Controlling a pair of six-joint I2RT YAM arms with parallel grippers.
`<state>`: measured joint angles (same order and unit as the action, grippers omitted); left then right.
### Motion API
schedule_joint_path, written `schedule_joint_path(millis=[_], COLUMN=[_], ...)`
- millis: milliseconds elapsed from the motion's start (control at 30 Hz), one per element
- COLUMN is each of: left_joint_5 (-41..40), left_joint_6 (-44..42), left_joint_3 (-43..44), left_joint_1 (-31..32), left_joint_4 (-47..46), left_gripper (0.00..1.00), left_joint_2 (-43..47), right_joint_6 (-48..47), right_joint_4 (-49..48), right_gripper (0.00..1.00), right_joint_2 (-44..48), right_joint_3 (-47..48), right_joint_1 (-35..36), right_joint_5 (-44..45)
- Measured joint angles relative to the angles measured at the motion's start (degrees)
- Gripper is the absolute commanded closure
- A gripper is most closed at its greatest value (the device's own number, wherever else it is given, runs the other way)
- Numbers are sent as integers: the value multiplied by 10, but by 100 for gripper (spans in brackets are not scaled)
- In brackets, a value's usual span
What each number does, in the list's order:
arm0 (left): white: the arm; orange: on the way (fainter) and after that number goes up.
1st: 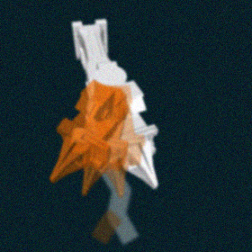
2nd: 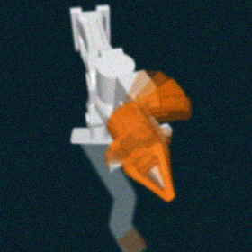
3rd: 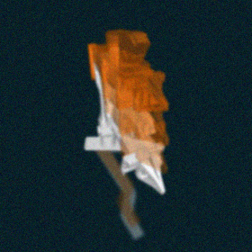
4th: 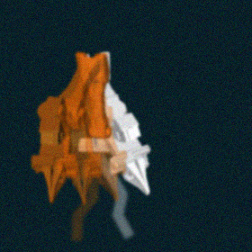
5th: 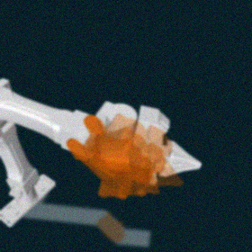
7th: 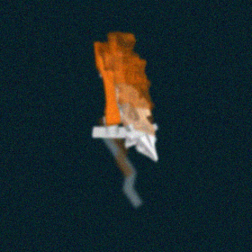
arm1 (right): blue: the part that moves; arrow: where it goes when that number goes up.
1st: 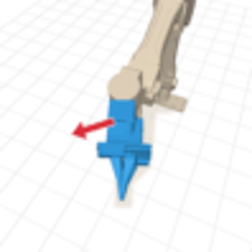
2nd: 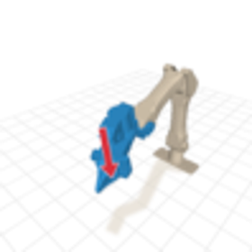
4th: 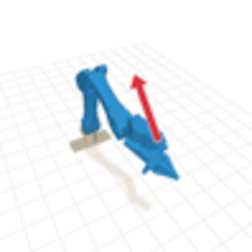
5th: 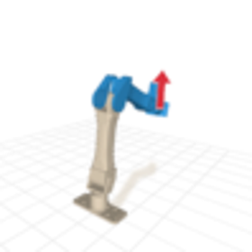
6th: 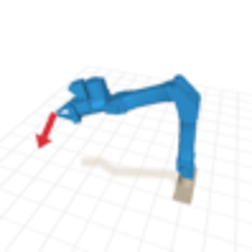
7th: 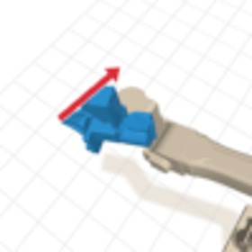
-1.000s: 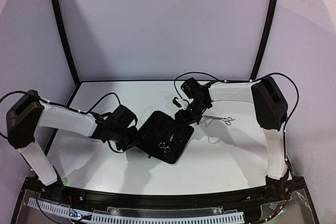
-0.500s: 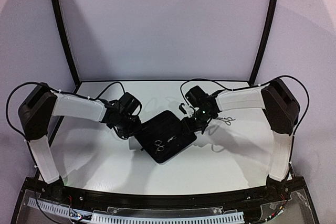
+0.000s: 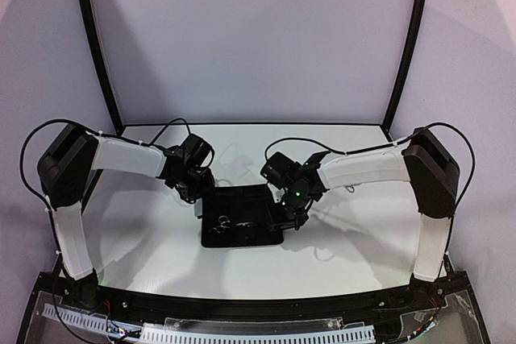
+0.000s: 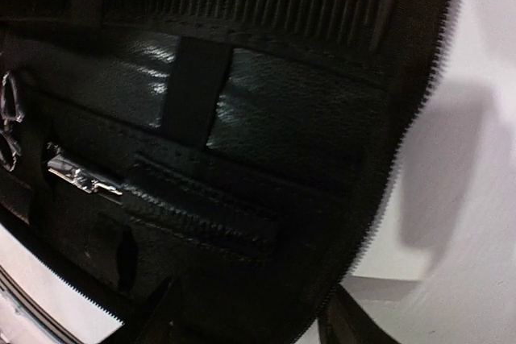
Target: Sort the hair-cutting tools
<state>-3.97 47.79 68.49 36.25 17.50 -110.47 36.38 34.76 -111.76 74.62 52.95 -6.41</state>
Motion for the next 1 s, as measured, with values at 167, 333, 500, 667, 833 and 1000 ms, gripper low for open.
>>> schedule_joint_path(millis=[167, 333, 500, 667, 833, 1000], left_joint_5=[0, -12, -46, -77, -93, -113], left_joint_6=[-5, -17, -40, -62, -86, -98], left_joint_3=[1, 10, 25, 32, 4, -52], left_joint_1=[0, 1, 3, 3, 3, 3], left_joint_4=[0, 23, 69, 97, 103, 131], left_gripper=[61, 46, 13, 1, 1, 1], left_joint_2=[-1, 4, 56, 168, 291, 363], right_joint_6=[14, 1, -49, -146, -340, -529], right_joint_4=[10, 43, 71, 63, 74, 139], right_gripper=[30, 11, 1, 1, 1, 3], right_joint_2=[3, 17, 99, 205, 229, 142], right_joint_3=[0, 0, -7, -32, -27, 46], right_joint_1=[7, 8, -8, -89, -203, -271], right_joint_5=[-2, 21, 69, 82, 79, 46])
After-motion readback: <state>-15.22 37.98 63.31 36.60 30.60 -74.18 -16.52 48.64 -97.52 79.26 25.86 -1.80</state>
